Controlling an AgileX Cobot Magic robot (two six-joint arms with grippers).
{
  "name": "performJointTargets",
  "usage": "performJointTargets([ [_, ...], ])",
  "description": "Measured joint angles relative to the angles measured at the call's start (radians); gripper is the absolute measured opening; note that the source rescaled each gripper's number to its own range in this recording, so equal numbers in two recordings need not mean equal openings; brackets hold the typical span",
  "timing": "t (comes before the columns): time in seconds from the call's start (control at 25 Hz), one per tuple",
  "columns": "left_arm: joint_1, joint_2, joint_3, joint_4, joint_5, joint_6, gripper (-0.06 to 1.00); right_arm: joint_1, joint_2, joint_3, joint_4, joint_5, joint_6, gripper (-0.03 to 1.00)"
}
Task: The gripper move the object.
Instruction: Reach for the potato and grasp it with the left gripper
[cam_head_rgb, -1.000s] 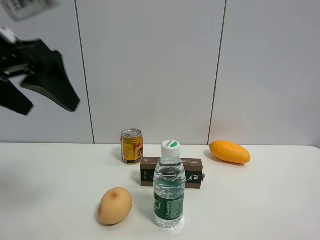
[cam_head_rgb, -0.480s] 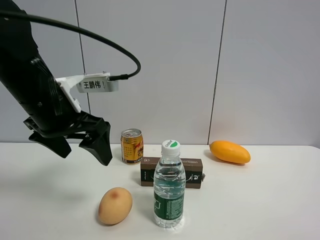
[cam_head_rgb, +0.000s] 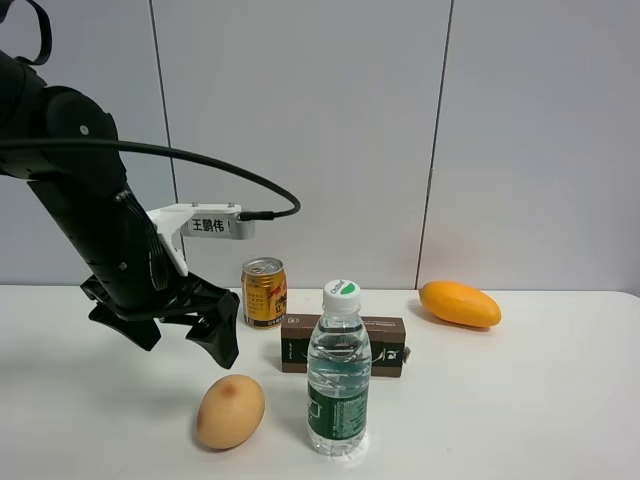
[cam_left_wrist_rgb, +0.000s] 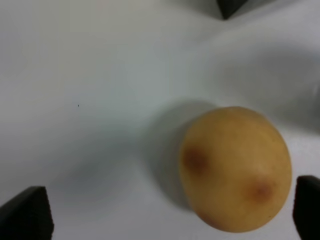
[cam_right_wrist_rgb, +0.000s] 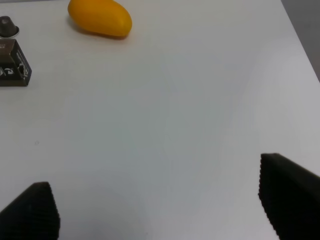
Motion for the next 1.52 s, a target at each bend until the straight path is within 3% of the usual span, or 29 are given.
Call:
performJointTargets([
  [0.6, -0.09, 0.033, 0.0, -0.001, -0.018, 0.016, 1.0, 0.0, 0.0, 0.0, 0.0, 0.0, 0.0, 1.0],
  [1.16, -0.093, 0.121, 0.0, -0.001, -0.128, 0.016, 1.0, 0.0, 0.0, 0.0, 0.0, 0.0, 0.0, 1.0],
  [1.52, -0.093, 0.177, 0.0, -0.013, -0.133, 0.016, 1.0, 0.0, 0.0, 0.0, 0.0, 0.0, 0.0, 1.0],
])
